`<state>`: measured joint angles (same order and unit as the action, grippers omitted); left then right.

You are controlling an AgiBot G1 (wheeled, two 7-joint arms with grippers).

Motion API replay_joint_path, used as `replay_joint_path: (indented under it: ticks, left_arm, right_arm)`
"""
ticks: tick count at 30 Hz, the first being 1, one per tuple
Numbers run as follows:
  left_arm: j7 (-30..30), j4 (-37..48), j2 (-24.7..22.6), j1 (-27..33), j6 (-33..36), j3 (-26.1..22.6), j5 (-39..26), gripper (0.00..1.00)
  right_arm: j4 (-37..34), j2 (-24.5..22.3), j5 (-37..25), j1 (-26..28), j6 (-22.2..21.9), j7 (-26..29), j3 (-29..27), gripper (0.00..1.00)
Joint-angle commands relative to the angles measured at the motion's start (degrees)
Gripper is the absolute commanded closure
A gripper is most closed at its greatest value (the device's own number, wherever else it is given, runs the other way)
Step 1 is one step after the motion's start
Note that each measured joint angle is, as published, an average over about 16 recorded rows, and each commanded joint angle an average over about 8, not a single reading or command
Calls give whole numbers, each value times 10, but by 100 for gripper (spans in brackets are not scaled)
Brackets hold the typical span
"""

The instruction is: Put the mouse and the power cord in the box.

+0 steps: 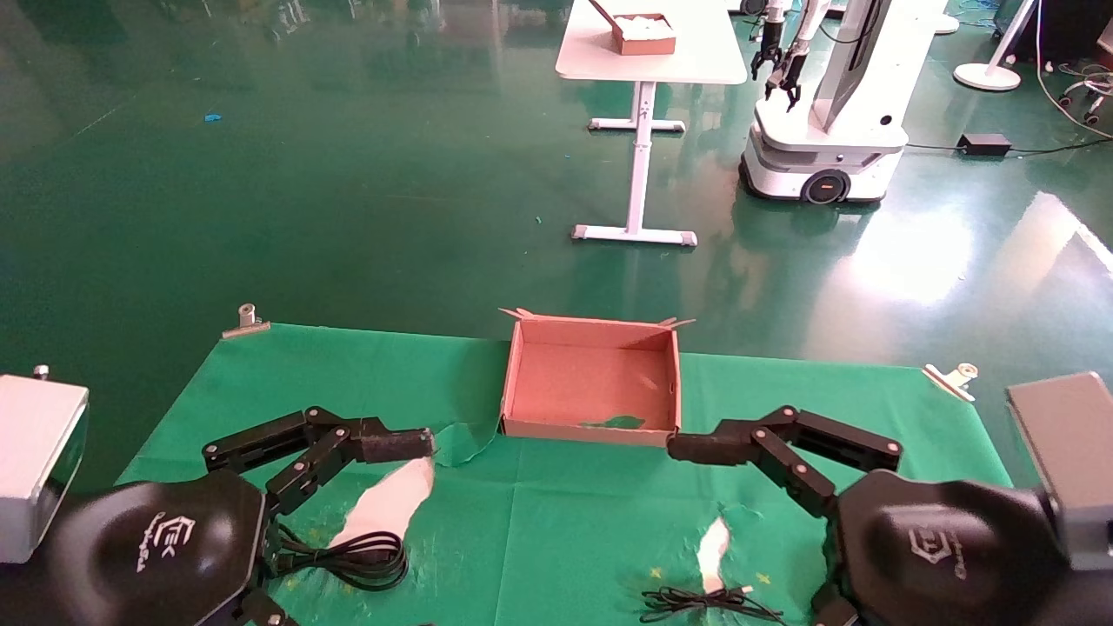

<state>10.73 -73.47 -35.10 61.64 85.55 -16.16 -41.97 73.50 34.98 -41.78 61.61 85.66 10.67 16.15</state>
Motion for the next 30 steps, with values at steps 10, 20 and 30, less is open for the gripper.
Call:
replay_joint_path:
  ticks: [10, 20, 30]
  left_arm:
    - [0, 0, 0, 0, 0, 0, 0, 0]
    - [0, 0, 0, 0, 0, 0, 0, 0]
    - [1, -1, 7, 0, 0, -13, -32, 0]
  right_arm:
    - [0, 0, 0, 0, 0, 0, 0, 0]
    - [0, 0, 0, 0, 0, 0, 0, 0]
    - [12, -10, -50, 0, -1, -4, 17, 0]
